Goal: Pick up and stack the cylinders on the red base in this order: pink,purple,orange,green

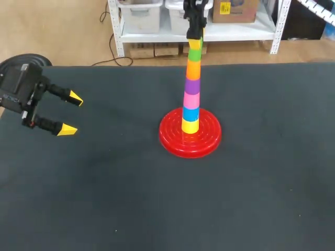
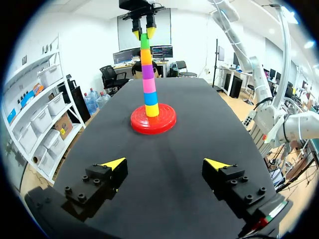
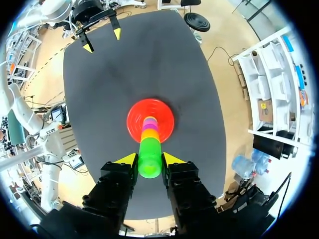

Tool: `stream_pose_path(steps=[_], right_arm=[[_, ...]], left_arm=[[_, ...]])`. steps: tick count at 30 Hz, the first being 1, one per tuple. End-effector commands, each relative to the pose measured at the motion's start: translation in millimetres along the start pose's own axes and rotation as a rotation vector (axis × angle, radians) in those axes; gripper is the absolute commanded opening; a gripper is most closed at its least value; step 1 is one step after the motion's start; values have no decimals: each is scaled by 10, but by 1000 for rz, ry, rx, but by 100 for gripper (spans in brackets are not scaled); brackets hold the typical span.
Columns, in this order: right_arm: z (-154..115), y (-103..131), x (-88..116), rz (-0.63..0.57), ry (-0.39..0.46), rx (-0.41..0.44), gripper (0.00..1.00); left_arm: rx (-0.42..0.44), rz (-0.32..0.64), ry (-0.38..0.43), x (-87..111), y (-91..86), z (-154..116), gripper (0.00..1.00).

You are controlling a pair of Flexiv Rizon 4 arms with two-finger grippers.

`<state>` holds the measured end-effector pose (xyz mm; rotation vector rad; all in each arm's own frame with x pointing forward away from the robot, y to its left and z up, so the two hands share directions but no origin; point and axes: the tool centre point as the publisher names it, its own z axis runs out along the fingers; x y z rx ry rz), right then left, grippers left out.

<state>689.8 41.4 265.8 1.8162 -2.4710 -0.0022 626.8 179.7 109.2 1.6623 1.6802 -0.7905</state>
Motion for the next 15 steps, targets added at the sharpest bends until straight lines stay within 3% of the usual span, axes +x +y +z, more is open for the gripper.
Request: stream_pose_path(steps=[1, 15], right_arm=[[25, -30, -16, -7, 7, -16, 0], [93, -67, -75, -43, 33, -70, 0]], left_arm=[[-4, 4, -3, 10, -10, 1, 100], [-4, 4, -3, 10, -10, 1, 100]])
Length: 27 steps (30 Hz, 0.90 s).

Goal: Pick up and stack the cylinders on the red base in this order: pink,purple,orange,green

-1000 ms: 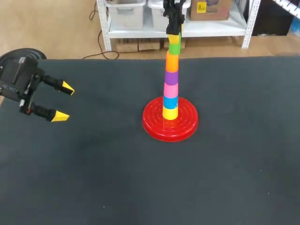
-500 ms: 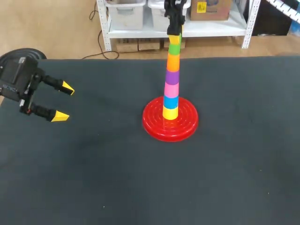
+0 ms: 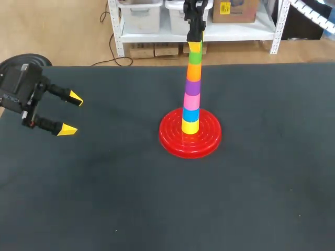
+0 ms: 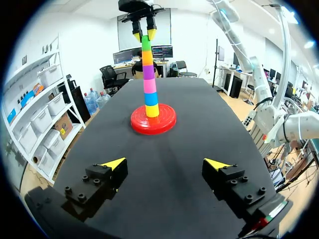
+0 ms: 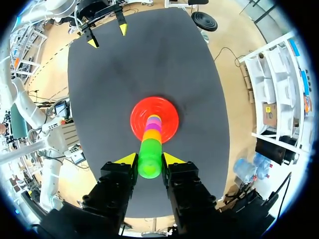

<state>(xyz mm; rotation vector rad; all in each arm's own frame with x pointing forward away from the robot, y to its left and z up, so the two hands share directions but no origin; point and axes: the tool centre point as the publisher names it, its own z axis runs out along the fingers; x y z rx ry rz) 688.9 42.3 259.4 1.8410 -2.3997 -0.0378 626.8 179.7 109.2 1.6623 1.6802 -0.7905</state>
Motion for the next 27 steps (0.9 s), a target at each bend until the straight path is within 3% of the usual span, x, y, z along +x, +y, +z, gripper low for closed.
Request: stream_pose_path(steps=[1, 13, 14, 15, 16, 27], right_arm=[[29, -81, -61, -1, 11, -29, 0], [-4, -28, -4, 26, -14, 17, 0], [-11, -18, 0, 29, -17, 19, 15], [-15, -9, 3, 34, -15, 31, 74], [-22, 3, 6, 33, -19, 39, 100], [-37, 81, 80, 44, -43, 66, 100]], left_arm=[[-4, 4, -3, 10, -10, 1, 100], [-4, 4, -3, 10, -10, 1, 100], [-4, 4, -3, 10, -10, 1, 100], [-4, 4, -3, 10, -10, 1, 100], [-4, 4, -3, 10, -10, 1, 100], [-4, 4, -3, 10, -10, 1, 100]])
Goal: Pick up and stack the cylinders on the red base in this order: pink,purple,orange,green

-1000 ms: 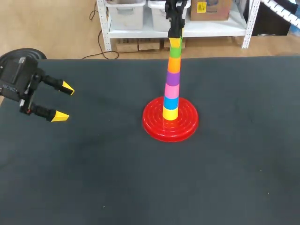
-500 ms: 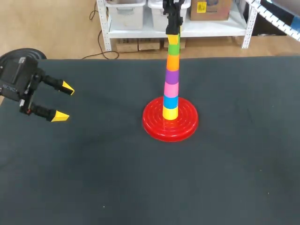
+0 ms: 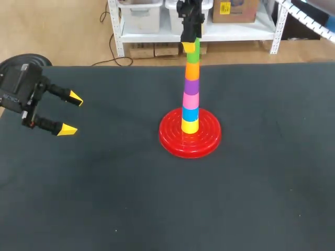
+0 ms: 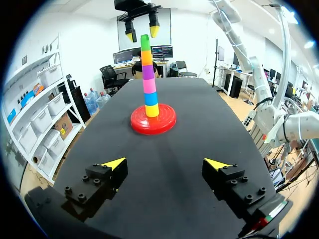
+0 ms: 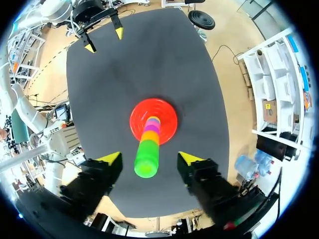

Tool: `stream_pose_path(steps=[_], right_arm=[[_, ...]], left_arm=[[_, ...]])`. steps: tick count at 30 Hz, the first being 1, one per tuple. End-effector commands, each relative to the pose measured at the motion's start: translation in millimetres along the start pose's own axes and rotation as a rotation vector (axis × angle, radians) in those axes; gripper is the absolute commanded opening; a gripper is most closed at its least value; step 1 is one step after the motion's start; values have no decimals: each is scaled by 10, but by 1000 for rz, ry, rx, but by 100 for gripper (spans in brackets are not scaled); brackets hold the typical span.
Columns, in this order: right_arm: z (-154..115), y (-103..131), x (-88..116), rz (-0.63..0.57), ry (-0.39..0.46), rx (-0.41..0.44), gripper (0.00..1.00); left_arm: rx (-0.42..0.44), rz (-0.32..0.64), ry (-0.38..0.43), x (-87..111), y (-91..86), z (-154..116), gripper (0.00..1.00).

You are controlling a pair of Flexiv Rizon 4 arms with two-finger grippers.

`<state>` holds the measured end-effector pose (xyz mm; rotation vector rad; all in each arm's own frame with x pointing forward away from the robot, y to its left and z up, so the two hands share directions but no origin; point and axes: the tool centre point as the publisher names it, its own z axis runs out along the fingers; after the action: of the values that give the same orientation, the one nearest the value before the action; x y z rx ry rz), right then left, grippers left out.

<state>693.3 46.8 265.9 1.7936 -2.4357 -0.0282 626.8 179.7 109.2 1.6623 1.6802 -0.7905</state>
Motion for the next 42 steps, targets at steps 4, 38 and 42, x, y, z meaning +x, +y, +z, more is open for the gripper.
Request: stream_pose_path(steps=[4, 38, 42], right_arm=[[-44, 133, 229, 20, -86, 118, 100], [440, 334, 1048, 129, -703, 192, 100], [440, 334, 1048, 129, -703, 192, 100]], left_arm=[[-4, 4, -3, 10, -10, 1, 100], [-4, 4, -3, 10, -10, 1, 100], [-4, 4, -3, 10, -10, 1, 100]])
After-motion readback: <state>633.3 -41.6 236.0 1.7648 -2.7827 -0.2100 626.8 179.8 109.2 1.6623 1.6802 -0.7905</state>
